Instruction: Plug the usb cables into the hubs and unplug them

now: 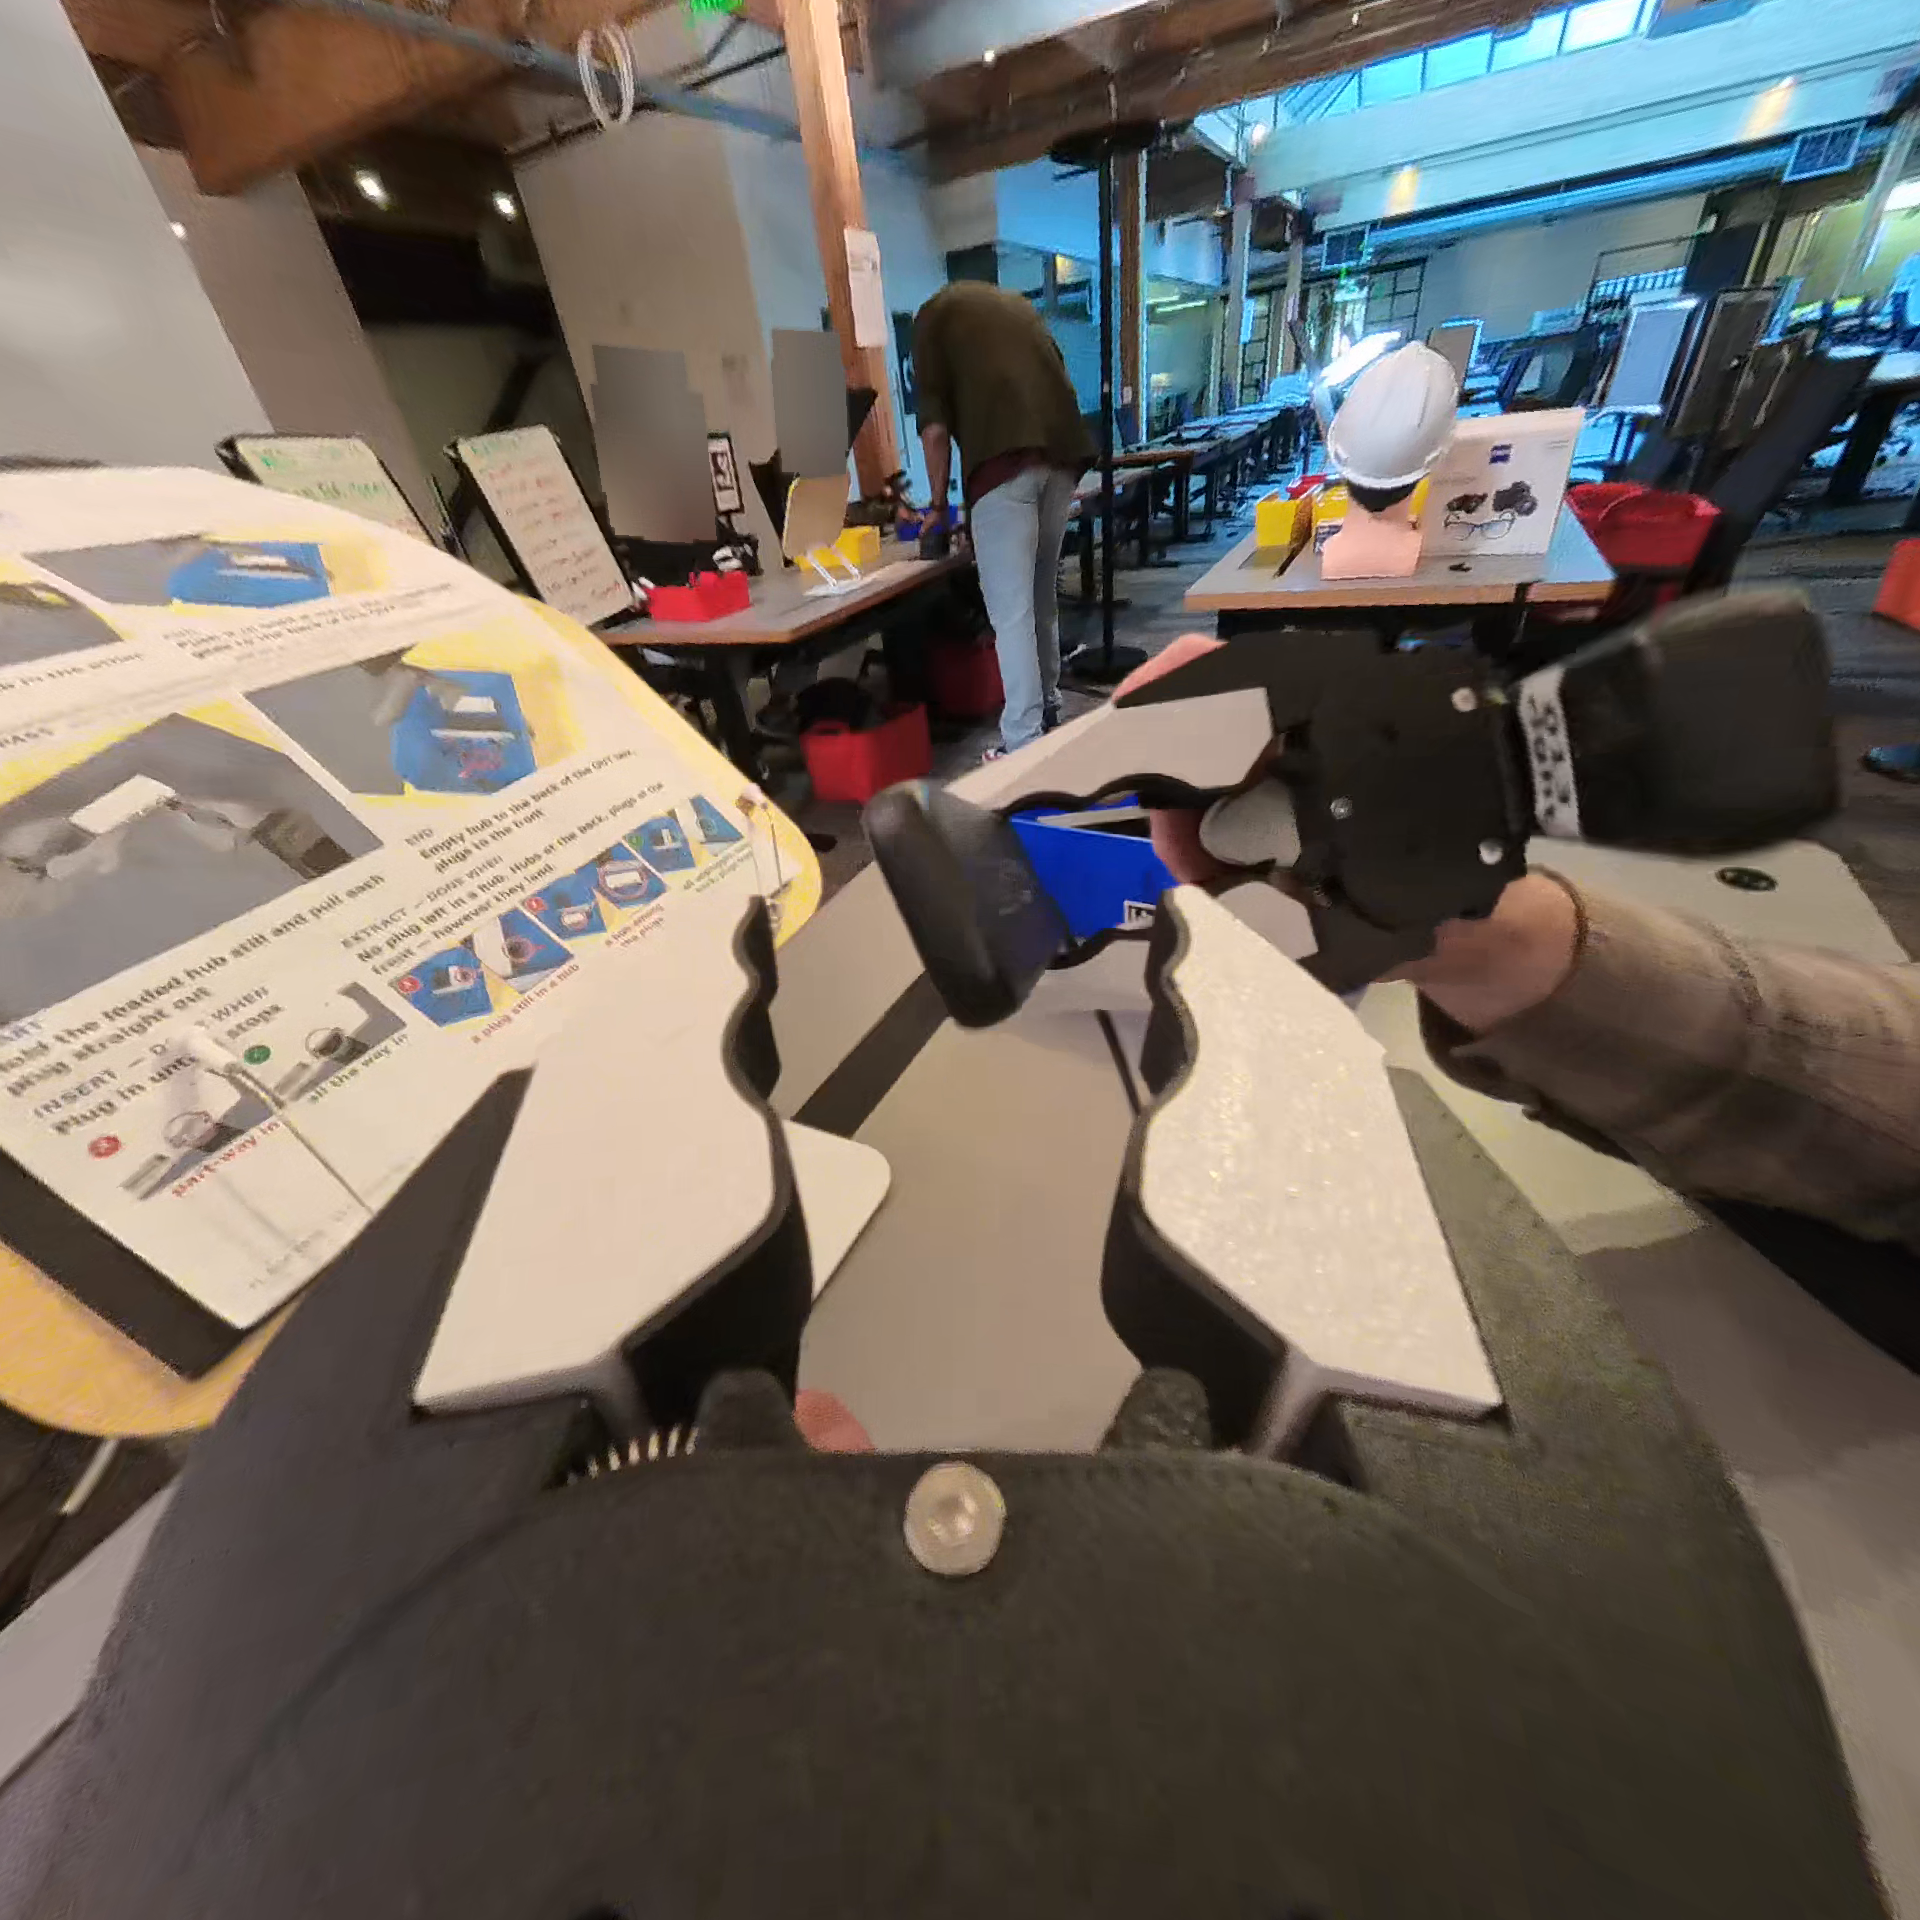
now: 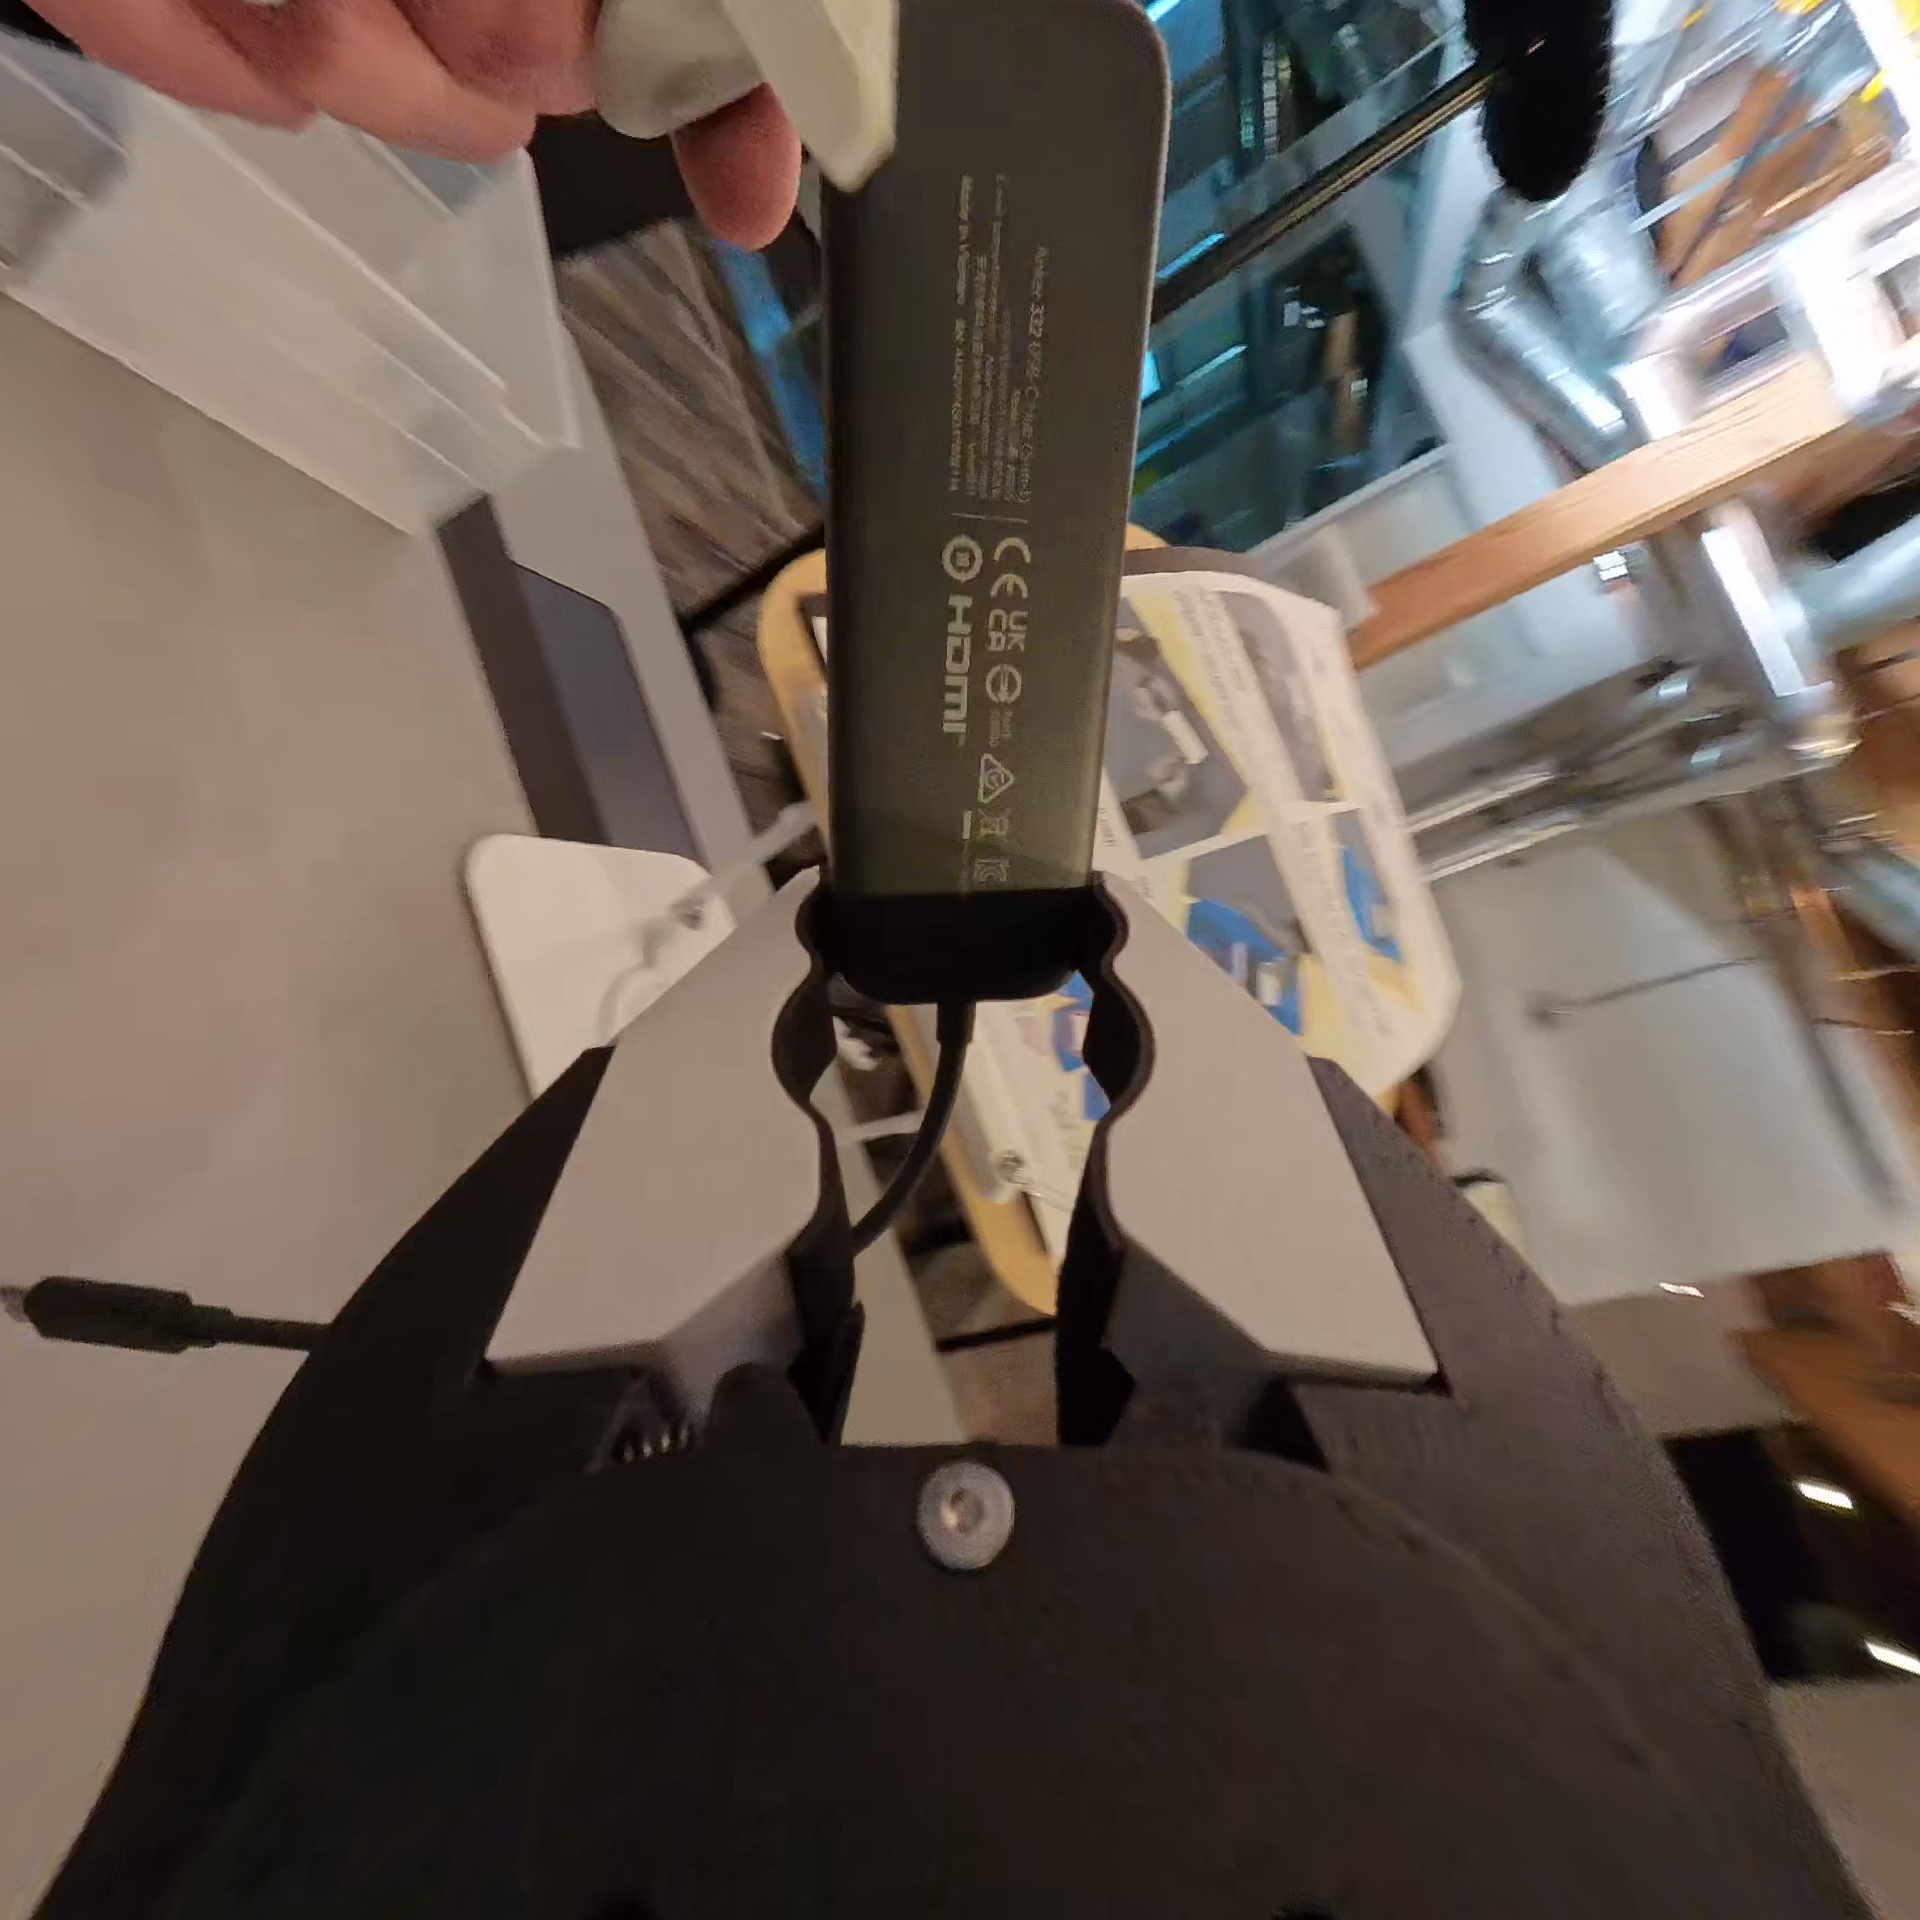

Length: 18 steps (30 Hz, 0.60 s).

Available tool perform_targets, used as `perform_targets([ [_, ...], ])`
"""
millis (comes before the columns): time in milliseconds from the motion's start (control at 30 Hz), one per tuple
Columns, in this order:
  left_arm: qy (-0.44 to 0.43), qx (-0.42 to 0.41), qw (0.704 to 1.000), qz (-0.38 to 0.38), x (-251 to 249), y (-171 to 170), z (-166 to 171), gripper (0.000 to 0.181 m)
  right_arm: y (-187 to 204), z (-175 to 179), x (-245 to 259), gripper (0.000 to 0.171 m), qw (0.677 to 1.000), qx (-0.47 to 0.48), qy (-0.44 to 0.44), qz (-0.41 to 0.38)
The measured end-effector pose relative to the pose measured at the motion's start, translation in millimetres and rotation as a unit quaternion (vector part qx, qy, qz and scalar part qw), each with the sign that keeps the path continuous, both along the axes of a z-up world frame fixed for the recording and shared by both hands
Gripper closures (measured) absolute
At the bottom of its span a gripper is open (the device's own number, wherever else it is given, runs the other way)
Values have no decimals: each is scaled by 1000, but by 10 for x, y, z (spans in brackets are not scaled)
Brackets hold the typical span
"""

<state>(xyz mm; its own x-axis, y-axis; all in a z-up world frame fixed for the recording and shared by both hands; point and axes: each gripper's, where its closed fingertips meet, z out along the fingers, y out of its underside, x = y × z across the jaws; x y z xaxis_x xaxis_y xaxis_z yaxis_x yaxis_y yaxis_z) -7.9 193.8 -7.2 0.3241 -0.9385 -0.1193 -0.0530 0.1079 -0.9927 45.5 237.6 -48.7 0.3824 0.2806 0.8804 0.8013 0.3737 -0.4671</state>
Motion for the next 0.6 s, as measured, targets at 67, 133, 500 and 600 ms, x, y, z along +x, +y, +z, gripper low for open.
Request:
perform_targets([
  [67,-7,-14,1000,12,29,45,-12,122,2,40,4,128,996,61,-51,-28],
  [133,-19,-13,999,22,28,71,6,145,-27,60,-45,127,991,100,-83,-36],
  [500,62,71,996,2,106,-146,-91,169,-51,36,-114,126,986,126,-107,-26],
  [600,118,136,983,31,113,-142,-166,168,-138,-111,-157,129,989,71,-126,29],
])
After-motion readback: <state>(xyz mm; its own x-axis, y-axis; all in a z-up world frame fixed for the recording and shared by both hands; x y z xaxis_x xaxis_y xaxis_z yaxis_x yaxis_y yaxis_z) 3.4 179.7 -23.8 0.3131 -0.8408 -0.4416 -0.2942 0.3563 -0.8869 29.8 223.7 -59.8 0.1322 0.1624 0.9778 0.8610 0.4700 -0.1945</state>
